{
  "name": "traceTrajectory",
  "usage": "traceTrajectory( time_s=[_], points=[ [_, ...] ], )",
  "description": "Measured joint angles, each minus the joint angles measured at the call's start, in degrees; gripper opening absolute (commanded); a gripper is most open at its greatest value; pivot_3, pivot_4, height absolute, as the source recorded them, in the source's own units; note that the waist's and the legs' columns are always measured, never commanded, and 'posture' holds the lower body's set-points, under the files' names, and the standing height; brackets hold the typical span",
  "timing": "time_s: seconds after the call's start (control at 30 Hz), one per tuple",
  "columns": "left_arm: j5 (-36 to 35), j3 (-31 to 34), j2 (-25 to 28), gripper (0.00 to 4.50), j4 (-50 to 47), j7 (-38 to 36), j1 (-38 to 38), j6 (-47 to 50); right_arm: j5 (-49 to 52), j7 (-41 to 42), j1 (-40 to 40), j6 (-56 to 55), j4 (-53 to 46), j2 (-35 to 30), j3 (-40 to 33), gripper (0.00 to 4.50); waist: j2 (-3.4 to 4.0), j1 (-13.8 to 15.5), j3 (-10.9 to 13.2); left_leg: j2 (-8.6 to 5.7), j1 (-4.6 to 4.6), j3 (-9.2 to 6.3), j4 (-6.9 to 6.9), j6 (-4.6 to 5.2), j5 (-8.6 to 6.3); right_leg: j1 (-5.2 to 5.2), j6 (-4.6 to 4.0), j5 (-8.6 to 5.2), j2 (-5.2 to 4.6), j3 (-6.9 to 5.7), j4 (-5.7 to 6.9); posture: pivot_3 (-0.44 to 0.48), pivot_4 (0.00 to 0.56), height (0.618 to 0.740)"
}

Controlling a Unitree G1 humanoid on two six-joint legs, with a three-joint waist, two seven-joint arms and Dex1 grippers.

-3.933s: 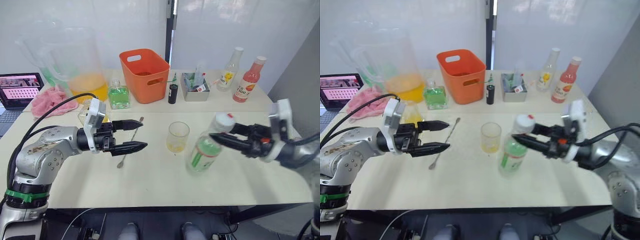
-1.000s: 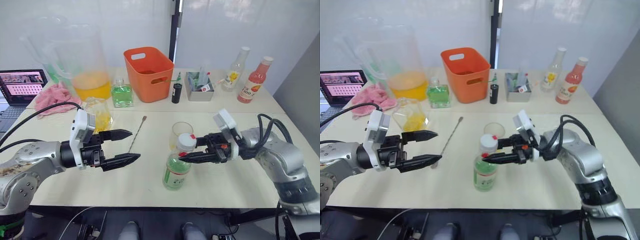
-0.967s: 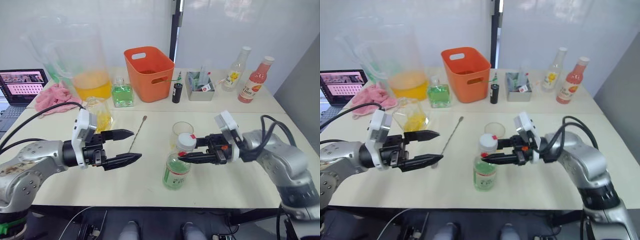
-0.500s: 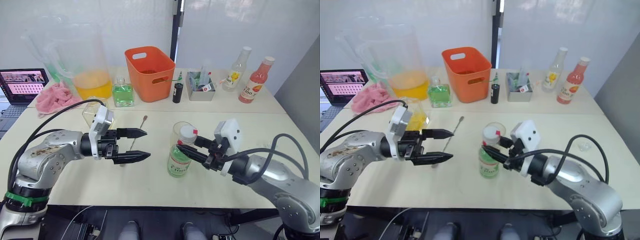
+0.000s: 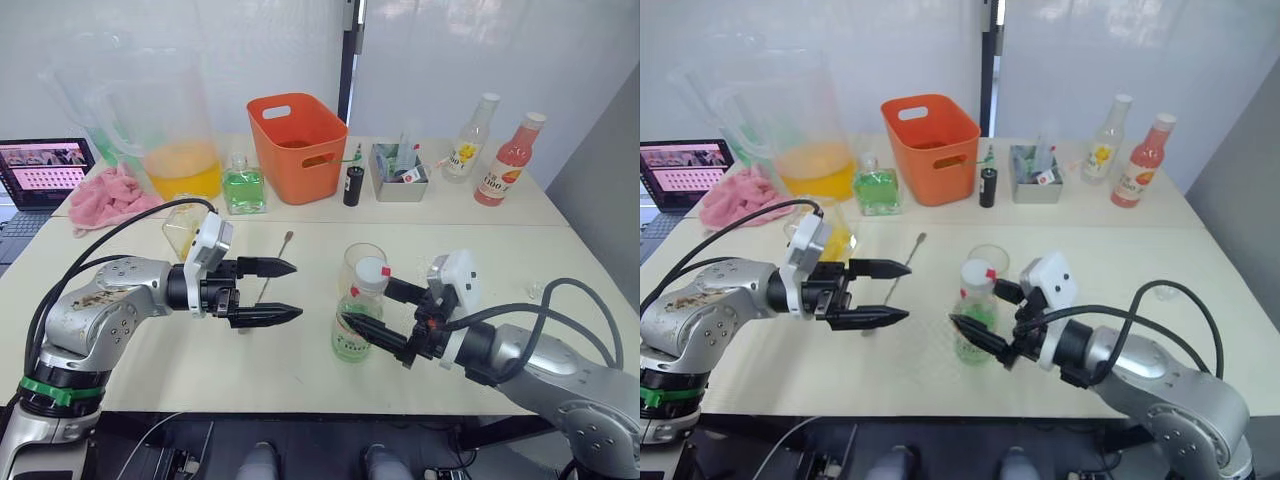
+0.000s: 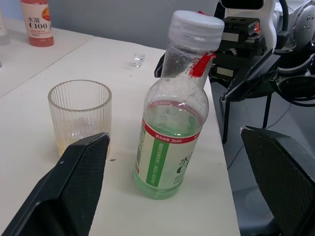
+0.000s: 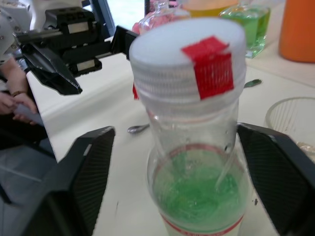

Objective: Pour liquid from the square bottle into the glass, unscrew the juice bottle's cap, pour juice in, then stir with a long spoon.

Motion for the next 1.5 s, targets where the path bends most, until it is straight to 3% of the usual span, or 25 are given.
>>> traceTrajectory(
  time_s=[0.23,0.53,0.8,1.03,1.07,1.1,1.3,1.37,1.5],
  points=[
    [-0.6,3.7,0.2,4.50,-4.1,3.6,3.5,1.0,-9.6,22.5,-4.5,-11.4,11.3,-7.5,3.4,4.32,0.00,-0.3,0.0,0.00,0.02,0.01,0.02,0.02,0.01,-0.01,0.13,0.08,0.01,0.02,0.00,0.000,0.150,0.740],
    [-3.3,9.3,1.1,4.50,-10.5,9.0,9.4,2.6,-20.7,49.8,-21.6,-27.6,35.1,-5.9,11.1,4.32,0.00,-0.8,0.0,0.01,0.03,0.00,0.04,0.03,0.03,0.00,0.19,0.17,0.04,0.03,0.02,0.000,0.150,0.740],
    [-5.0,10.8,1.6,4.50,-13.6,11.9,11.5,3.3,-23.0,60.6,-29.9,-28.9,43.0,-1.2,15.4,4.32,0.01,-0.9,0.0,0.00,0.02,-0.01,0.04,0.01,0.04,-0.01,0.05,0.29,0.04,0.03,0.05,0.000,0.150,0.740],
    [-6.1,11.7,2.0,4.50,-14.2,12.6,12.1,3.4,-24.6,63.7,-30.8,-28.9,45.9,1.0,16.2,4.32,0.01,-1.1,0.0,0.00,0.02,0.00,0.03,-0.01,0.04,-0.03,0.00,0.32,0.04,0.03,0.07,0.000,0.150,0.740],
    [-6.1,11.7,2.0,4.50,-14.3,12.7,12.1,3.4,-24.7,63.7,-30.8,-29.0,46.1,1.4,16.2,3.82,0.01,-1.1,0.0,0.00,0.03,0.00,0.03,-0.01,0.04,-0.03,0.00,0.32,0.04,0.03,0.07,0.000,0.150,0.740],
    [-6.1,11.7,2.0,4.50,-14.4,12.8,12.1,3.4,-25.0,63.7,-30.8,-29.1,46.1,1.8,16.2,3.67,0.01,-1.1,0.0,0.00,0.02,0.00,0.03,-0.01,0.05,-0.03,0.01,0.32,0.05,0.03,0.08,0.000,0.150,0.740],
    [-6.2,11.6,2.0,4.50,-14.5,12.9,12.0,3.4,-26.8,63.5,-29.5,-31.3,46.1,2.8,16.4,1.52,0.01,-1.2,0.0,0.00,0.03,0.00,0.03,-0.03,0.06,-0.03,0.01,0.32,0.05,0.03,0.08,0.000,0.150,0.740],
    [-6.1,11.3,2.0,4.50,-14.4,12.9,11.8,3.4,-27.0,63.2,-29.4,-31.3,46.1,2.8,16.3,1.25,0.01,-1.2,0.0,0.00,0.03,0.00,0.03,-0.03,0.06,-0.03,0.01,0.32,0.05,0.03,0.09,0.000,0.150,0.740],
    [-6.0,10.3,2.0,4.50,-13.9,12.3,11.0,3.2,-26.9,61.8,-28.0,-31.1,45.2,2.6,15.1,1.25,0.01,-1.2,0.0,0.00,0.03,-0.01,0.03,-0.04,0.06,-0.03,-0.01,0.33,0.06,0.03,0.10,0.000,0.150,0.740]
  ],
)
